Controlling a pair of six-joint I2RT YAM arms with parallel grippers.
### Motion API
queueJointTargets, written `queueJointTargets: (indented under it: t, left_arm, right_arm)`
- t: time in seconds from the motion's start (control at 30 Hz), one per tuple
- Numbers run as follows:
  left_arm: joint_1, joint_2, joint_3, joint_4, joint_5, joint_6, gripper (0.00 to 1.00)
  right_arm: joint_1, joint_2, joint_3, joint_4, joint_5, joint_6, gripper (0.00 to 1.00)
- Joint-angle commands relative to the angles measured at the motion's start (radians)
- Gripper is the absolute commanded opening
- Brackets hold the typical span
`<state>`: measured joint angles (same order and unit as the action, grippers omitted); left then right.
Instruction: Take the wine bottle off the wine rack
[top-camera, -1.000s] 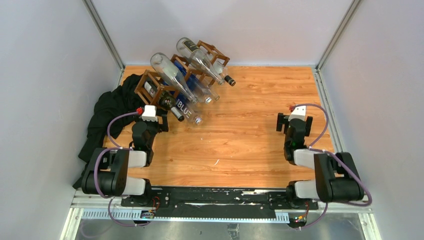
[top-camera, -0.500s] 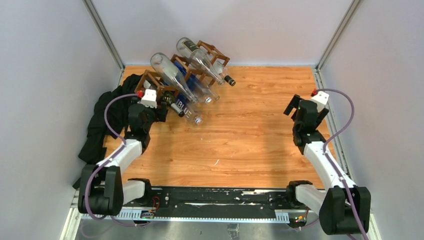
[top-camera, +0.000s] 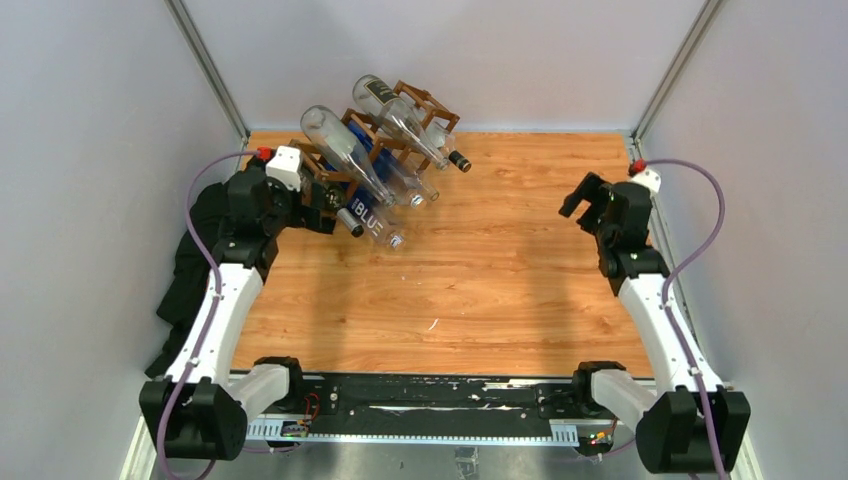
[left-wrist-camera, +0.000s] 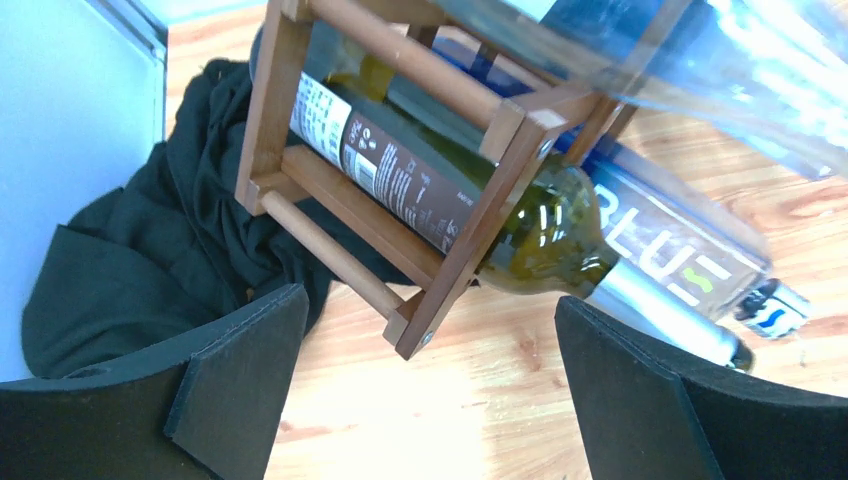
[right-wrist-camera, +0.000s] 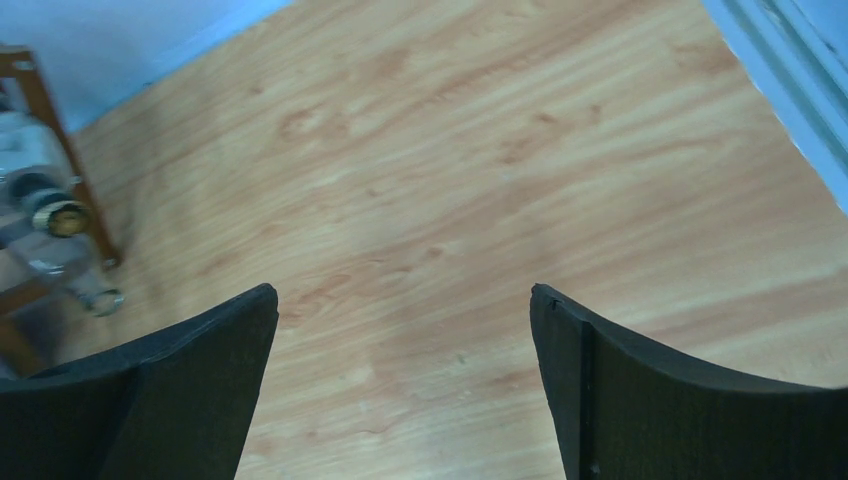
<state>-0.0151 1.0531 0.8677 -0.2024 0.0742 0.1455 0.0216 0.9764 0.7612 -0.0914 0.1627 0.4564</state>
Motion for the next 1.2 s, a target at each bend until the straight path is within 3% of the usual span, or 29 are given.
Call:
queueJointTargets:
  t: [0.0, 0.2, 0.37, 0.53, 0.77, 1.17]
  left_arm:
    - [0.009, -0.036, 0.096, -0.218, 0.093, 0.014, 1.0]
    - [0.009, -0.005, 0.26, -0.361, 0.126, -0.015, 1.0]
    - [0.009, 0.071, 0.423, -0.5, 0.154, -0.024, 1.0]
    - [0.01, 0.116, 0.503, -0.556, 0.165, -0.015, 1.0]
    - [0.012, 0.166, 0.545, -0.557, 0.153, -0.016, 1.0]
    - [0.055, 0.181, 0.541, -0.584, 0.237, 0.028, 0.99]
  right_arm:
    - [-0.005, 0.065, 0.18, -0.133, -0.203, -0.061, 0.99]
    - [0.219, 0.184, 0.416, -0.228, -0.177, -0.127, 0.98]
    - [0.496, 0.389, 0.738, -0.369, -0.112, -0.23, 1.0]
    - [0.653, 0.604, 0.992, -0.449, -0.176, -0.302, 1.0]
    - [0.763, 0.89, 1.305, -0.586, -0.314, -0.38, 1.0]
    - [0.802, 1.133, 1.507, -0.619, -0.386, -0.399, 0.96]
